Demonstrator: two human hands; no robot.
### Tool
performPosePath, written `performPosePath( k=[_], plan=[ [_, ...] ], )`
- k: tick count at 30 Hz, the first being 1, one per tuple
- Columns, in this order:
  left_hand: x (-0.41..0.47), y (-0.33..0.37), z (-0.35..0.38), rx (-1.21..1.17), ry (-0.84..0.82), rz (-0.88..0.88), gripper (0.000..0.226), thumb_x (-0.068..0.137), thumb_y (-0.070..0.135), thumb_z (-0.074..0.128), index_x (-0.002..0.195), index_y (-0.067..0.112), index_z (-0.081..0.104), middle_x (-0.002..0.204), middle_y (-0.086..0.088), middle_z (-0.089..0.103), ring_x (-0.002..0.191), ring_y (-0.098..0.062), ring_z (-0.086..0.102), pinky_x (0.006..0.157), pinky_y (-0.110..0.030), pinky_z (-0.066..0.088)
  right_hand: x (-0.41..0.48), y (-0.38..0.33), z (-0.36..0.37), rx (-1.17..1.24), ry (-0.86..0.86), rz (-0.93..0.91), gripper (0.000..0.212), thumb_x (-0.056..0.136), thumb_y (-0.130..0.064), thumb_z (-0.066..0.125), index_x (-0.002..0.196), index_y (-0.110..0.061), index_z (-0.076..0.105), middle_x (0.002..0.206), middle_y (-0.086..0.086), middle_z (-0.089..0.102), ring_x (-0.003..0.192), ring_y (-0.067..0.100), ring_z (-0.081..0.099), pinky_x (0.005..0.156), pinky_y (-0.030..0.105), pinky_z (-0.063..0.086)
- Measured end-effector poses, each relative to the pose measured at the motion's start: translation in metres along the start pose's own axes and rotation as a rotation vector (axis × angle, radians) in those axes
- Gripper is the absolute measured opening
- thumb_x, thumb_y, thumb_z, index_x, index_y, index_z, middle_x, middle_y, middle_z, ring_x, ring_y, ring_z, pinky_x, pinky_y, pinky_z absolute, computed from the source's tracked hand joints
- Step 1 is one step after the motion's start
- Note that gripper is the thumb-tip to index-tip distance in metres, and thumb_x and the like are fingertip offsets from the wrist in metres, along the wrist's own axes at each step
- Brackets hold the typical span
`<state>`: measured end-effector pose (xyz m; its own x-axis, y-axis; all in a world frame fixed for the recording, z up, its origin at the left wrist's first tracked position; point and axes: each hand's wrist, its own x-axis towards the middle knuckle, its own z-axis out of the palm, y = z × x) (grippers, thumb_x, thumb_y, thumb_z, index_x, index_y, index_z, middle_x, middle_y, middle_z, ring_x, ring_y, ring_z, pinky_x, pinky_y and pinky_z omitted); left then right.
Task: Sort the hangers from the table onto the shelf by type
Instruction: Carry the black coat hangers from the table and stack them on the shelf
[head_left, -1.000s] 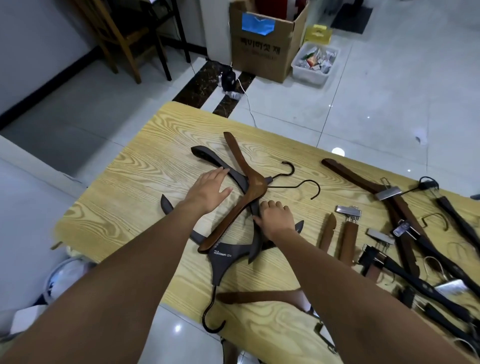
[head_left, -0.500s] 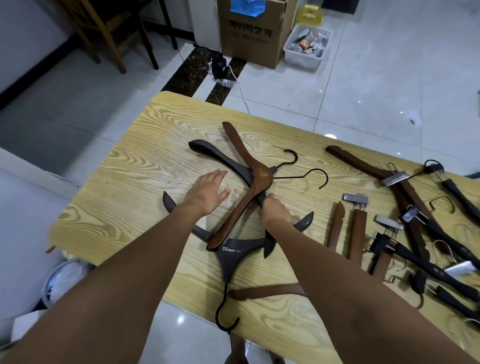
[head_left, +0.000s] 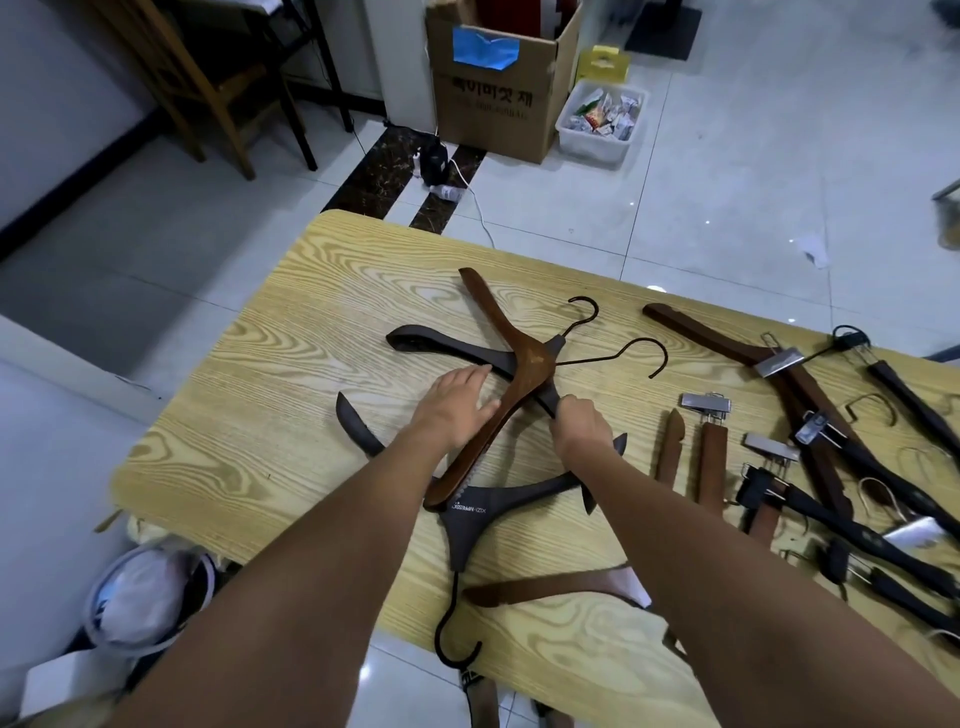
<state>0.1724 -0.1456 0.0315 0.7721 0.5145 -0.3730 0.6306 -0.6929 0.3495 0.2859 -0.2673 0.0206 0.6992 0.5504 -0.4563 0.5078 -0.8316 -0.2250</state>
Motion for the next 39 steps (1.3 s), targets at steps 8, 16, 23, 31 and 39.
performPosePath(
  k=[8,16,23,31,39],
  plan=[
    [0.007,0.016,0.030,-0.021,-0.001,0.006,0.062,0.098,0.039,0.041,0.150,0.015,0.017,0.155,-0.003,0.024,0.142,-0.021,0.022,0.118,-0.032,0.016,0.000,0.014,-0.004,-0.016,0.053,-0.018,0.016,0.095,-0.009,0.053,0.109,-0.004,0.057,0.109,0.014,0.059,0.100,0.032,0.062,0.067,0.031,0.041],
    [0.020,0.028,0.042,-0.109,0.026,-0.043,0.054,0.095,0.027,0.050,0.142,0.010,0.029,0.139,-0.011,0.041,0.128,-0.027,0.040,0.105,-0.039,0.037,0.001,0.018,-0.004,-0.030,0.052,-0.047,0.019,0.096,-0.014,0.052,0.109,-0.002,0.057,0.108,0.015,0.061,0.100,0.034,0.061,0.066,0.031,0.039],
    [0.025,0.026,0.038,-0.217,0.097,-0.018,0.034,0.093,0.016,0.053,0.124,0.005,0.044,0.122,-0.013,0.048,0.110,-0.028,0.052,0.092,-0.038,0.045,0.003,0.021,-0.009,-0.057,0.054,-0.066,0.021,0.097,-0.020,0.053,0.109,-0.004,0.056,0.108,0.014,0.060,0.099,0.033,0.061,0.066,0.032,0.039],
    [0.019,0.001,-0.019,-0.147,0.167,-0.004,0.032,0.095,0.017,0.051,0.125,0.006,0.047,0.121,-0.011,0.050,0.108,-0.029,0.054,0.091,-0.040,0.045,0.005,0.014,-0.045,-0.101,0.098,-0.113,0.023,0.098,-0.019,0.050,0.113,-0.002,0.053,0.108,0.015,0.059,0.098,0.033,0.060,0.065,0.034,0.039],
    [-0.023,-0.057,-0.065,-0.164,0.327,-0.075,0.039,0.093,0.014,0.054,0.131,0.008,0.046,0.122,-0.012,0.051,0.110,-0.028,0.054,0.092,-0.040,0.046,0.002,-0.001,-0.060,-0.086,0.103,-0.092,0.027,0.098,-0.023,0.050,0.115,-0.003,0.055,0.102,0.013,0.058,0.095,0.032,0.060,0.064,0.034,0.040]
  ],
)
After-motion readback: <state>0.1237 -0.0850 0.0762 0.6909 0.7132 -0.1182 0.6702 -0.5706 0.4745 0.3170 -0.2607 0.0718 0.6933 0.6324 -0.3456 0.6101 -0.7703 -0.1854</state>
